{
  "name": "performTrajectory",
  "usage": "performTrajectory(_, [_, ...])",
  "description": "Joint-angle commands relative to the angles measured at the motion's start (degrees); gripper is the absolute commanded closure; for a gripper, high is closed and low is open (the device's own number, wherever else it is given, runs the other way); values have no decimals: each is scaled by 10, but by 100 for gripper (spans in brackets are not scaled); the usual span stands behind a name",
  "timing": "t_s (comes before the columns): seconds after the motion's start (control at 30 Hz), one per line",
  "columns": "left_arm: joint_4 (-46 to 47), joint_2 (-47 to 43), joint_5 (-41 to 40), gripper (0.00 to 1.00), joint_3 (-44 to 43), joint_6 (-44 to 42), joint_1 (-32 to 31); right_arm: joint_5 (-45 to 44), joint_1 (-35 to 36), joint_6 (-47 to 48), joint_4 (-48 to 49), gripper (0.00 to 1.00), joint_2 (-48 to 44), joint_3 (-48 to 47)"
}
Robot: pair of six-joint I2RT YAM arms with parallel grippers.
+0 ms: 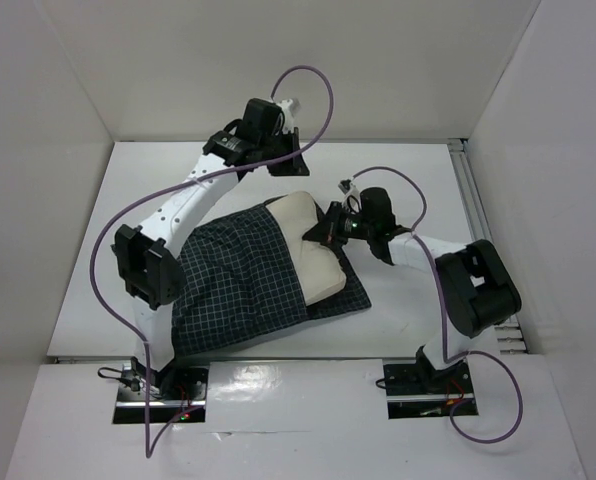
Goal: Put the pillow into the pillowcase
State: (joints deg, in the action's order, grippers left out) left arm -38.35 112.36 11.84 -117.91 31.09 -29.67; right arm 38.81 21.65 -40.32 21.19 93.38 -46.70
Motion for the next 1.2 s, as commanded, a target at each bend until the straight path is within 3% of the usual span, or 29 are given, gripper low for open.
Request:
performTrajectory(0.0, [-5,16,26,100,-31,-24,-4,-20,34,-44,82,100,-20,6])
performTrajectory(0.07, [-47,16,8,97,-48,-37,-4,-20,65,-51,88,99,6,-8])
performTrajectory(0.1, [-61,2,-3,88,-48,-38,-4,-12,75,-51,88,96,34,-20])
performTrajectory(0.13, [-73,-7,-15,68,-23,-38,-4,-6,83,-46,76,93,45,-31])
performTrajectory(0.2, [-88,-48,-59,47,22,-37,-4,-12,88,-20,33,66,44,-55])
performTrajectory(0.3, [-88,-99,-91,35,127,-14,-9,-93,70,47,-84,17,-11,-71])
performTrajectory(0.33, [-88,-130,-91,35,168,0,-9,-120,58,84,-119,13,-24,-76])
performTrajectory(0.4, [-83,-156,-116,35,202,11,-23,-201,52,113,-205,9,-66,-83])
performTrajectory(0.57, [-113,-164,-192,31,243,42,-68,-367,4,126,-291,6,-161,-33])
performTrajectory(0.63, [-113,-157,-192,21,250,57,-101,-389,-12,115,-315,6,-201,2])
performTrajectory(0.7, [-118,-143,-227,0,257,93,-133,-384,-35,115,-321,5,-222,33])
performTrajectory(0.83, [-166,-100,-312,0,249,135,-180,-365,-49,110,-328,5,-256,56])
performTrajectory(1.13, [-202,38,-400,0,265,170,-175,-331,-49,120,-333,5,-267,62])
performTrajectory(1.17, [-202,38,-400,5,258,170,-175,-331,-49,120,-333,5,-275,62])
